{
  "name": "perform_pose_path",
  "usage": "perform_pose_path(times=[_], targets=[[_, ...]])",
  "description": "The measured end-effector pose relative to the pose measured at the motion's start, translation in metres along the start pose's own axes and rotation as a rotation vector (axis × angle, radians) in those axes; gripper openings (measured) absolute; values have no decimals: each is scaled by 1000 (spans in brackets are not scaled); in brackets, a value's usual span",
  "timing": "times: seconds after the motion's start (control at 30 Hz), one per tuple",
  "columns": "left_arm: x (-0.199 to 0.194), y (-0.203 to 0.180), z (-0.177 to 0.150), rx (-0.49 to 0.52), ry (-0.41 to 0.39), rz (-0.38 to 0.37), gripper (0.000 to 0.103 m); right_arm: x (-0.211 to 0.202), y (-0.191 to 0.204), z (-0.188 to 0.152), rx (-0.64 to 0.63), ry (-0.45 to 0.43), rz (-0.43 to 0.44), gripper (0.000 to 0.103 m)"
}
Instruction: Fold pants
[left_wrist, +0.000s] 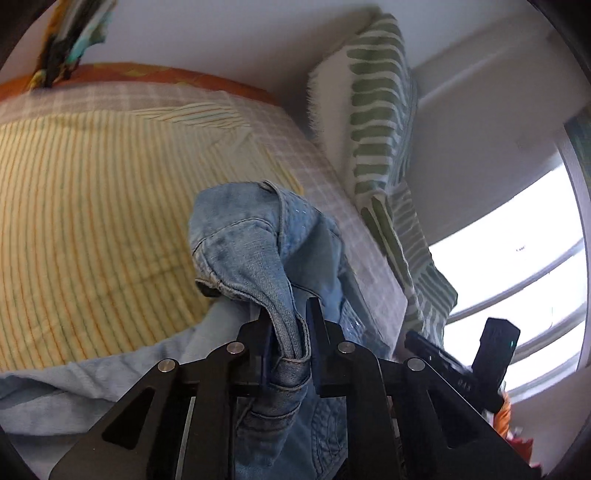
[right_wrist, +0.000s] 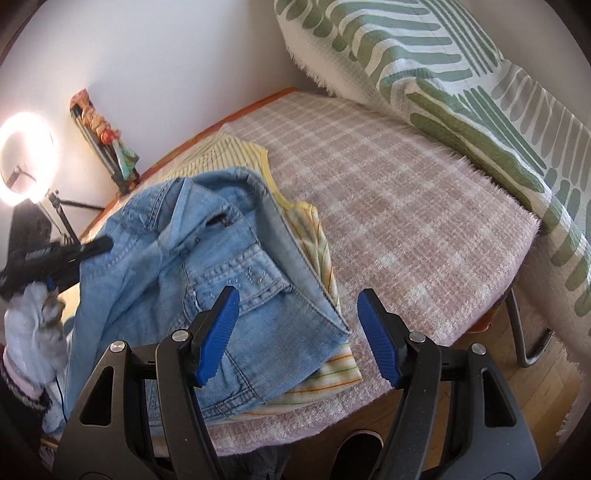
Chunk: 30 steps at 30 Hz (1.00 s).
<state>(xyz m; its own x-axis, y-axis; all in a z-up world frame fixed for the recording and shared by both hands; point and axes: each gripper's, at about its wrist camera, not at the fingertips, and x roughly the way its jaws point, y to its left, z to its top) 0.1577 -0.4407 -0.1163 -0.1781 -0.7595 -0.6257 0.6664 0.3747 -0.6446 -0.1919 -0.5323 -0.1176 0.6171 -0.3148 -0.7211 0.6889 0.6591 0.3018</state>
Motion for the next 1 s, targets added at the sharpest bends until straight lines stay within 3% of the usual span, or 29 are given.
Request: perform_pose_path(times=[0.23,0.37,0.5,0.6,0.73,0.8,0.9,1.0], targets=[[21,-58,-50,225,117,-43,14,-9,-5,7,43,-46,34,69],[34,-72,-76,261,202,-53,15,-18,-6,12,62,-80,90,69],[23,-69,-83,270,189,-21,15,-16,-7,15,80,-69,186,70],[3,-65,-92,338,152,62,18,-4,-9,13,119,-11,274,70],[-17,-50,-107,373,149,142,33,3,-23,13,226,18,380,70],[-22,-41,-118,363,168,169,33,10,-26,11,249,46,393,70],[-29,-24,-131,327,185,186,33,16,-34,3,329,90,493,70],[-34,-17,-144,302,203,176,33,12,-37,-1,328,84,490,70]])
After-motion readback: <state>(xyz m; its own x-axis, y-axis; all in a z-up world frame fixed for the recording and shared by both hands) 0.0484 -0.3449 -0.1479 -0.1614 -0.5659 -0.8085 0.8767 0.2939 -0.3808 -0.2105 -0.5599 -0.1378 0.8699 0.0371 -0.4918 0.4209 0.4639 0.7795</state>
